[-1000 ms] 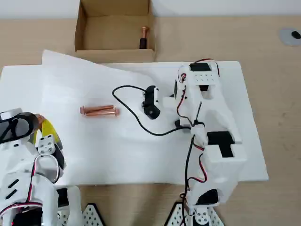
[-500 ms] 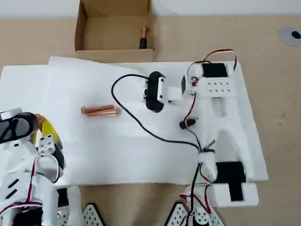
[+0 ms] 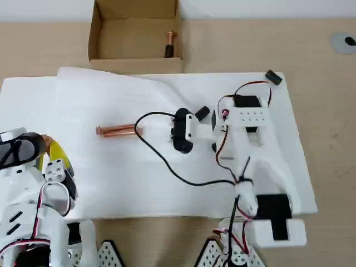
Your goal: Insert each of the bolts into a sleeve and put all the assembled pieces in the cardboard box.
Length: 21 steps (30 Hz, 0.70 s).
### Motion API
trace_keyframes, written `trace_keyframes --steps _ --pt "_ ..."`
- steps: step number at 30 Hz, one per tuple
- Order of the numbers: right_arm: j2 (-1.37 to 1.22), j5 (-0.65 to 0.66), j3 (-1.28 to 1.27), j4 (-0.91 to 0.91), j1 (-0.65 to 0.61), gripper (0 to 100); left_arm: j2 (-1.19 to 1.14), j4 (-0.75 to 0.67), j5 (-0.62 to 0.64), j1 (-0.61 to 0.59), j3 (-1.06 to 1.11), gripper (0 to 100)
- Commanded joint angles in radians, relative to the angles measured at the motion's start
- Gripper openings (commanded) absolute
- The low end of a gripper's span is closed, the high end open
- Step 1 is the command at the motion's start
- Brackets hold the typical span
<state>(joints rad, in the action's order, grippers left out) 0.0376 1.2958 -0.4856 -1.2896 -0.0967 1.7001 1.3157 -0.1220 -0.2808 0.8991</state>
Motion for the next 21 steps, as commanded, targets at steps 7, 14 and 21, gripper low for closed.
trace_keyframes --steps 7,14,21 --pt "-0.254 0.011 0.228 0.023 0.053 29.8 -0.001 0.003 -0.009 -0.012 -0.048 1" --pt "-0.332 0.011 0.305 -0.043 0.054 29.5 -0.001 0.035 -0.009 -0.014 -0.051 1" --pt "-0.331 0.008 0.306 -0.044 0.065 8.3 -0.001 0.038 -0.009 -0.014 -0.051 1"
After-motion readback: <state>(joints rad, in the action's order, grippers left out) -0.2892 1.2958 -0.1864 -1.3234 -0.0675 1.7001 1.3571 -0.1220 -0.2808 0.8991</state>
